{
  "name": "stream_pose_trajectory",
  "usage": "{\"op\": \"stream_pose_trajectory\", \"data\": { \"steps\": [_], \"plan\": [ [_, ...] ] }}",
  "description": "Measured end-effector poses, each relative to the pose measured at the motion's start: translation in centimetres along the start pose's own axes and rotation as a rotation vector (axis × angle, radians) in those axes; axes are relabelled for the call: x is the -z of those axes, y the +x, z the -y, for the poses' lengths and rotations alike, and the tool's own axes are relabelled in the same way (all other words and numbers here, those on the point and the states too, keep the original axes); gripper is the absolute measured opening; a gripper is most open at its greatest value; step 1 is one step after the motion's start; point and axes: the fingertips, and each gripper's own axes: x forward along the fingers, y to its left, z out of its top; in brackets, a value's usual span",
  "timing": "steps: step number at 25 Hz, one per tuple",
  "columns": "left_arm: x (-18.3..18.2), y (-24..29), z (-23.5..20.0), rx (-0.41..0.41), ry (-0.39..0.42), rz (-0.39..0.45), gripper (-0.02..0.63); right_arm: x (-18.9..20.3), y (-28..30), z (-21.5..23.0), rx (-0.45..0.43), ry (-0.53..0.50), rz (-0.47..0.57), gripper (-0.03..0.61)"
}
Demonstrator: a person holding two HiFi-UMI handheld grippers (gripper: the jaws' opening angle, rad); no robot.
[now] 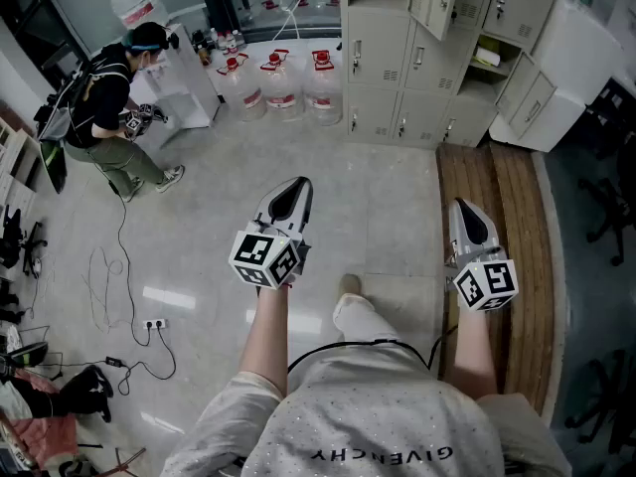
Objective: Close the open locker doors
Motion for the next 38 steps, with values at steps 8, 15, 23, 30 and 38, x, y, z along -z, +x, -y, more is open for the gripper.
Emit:
{"op": "stream_pose_trajectory", "data": {
  "steps": [8,15,23,30,38],
  "plan": [
    [0.5,4.1,-1.7,0.026,0.004,-0.013,0.017,1.1,3.4,1.8,0.015,0.004,-0.004,0.003],
    [1.1,10.2,-5.3,0.066,-0.003,-0.033,0.017,2.8,9.5,3.8,0.03,0.008,-0.018,0.003],
    [0.5,17.3,-10.5,0.092,-0.018,-0.053,0.017,3.1,18.0,5.6,0.018,0.019,-0.016,0.003],
    [0.0,23.8,-14.4,0.106,-0.023,-0.059,0.017,3.4,24.6,8.8,0.035,0.044,-0.02,0.003],
    [1.1,30.6,-17.1,0.13,-0.051,-0.06,0.017,4.0,30.0,12.8,0.052,0.054,-0.019,0.003]
  ]
}}
